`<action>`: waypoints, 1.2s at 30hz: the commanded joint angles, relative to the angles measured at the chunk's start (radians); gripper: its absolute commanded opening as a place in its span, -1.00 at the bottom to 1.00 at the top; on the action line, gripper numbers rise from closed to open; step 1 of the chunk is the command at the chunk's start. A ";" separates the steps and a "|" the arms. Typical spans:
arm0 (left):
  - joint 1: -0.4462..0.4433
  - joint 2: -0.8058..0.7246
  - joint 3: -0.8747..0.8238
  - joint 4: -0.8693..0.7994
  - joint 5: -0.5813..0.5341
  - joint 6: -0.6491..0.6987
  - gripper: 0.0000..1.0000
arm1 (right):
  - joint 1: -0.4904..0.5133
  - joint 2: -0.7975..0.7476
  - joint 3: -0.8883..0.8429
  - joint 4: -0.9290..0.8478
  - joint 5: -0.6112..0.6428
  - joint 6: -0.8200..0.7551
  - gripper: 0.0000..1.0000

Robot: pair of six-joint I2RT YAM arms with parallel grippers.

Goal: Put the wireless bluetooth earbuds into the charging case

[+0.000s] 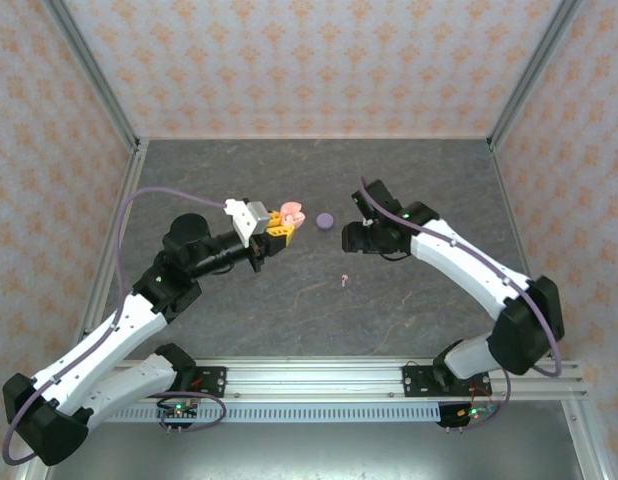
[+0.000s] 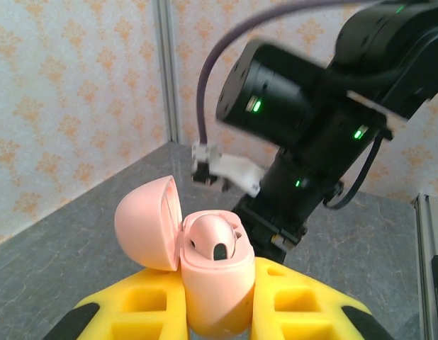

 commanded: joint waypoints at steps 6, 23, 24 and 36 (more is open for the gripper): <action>-0.011 -0.030 -0.027 -0.006 -0.035 0.018 -1.00 | 0.004 0.134 -0.078 0.079 -0.053 0.040 0.03; -0.011 -0.036 -0.032 -0.015 -0.044 0.014 -1.00 | 0.071 0.327 -0.037 0.105 -0.057 0.048 -0.19; -0.010 -0.035 -0.030 -0.017 -0.046 0.015 -1.00 | 0.074 0.332 -0.034 0.102 -0.054 0.047 -0.20; -0.011 -0.038 -0.031 -0.023 -0.050 0.017 -1.00 | 0.083 0.376 -0.014 0.085 -0.044 0.046 -0.30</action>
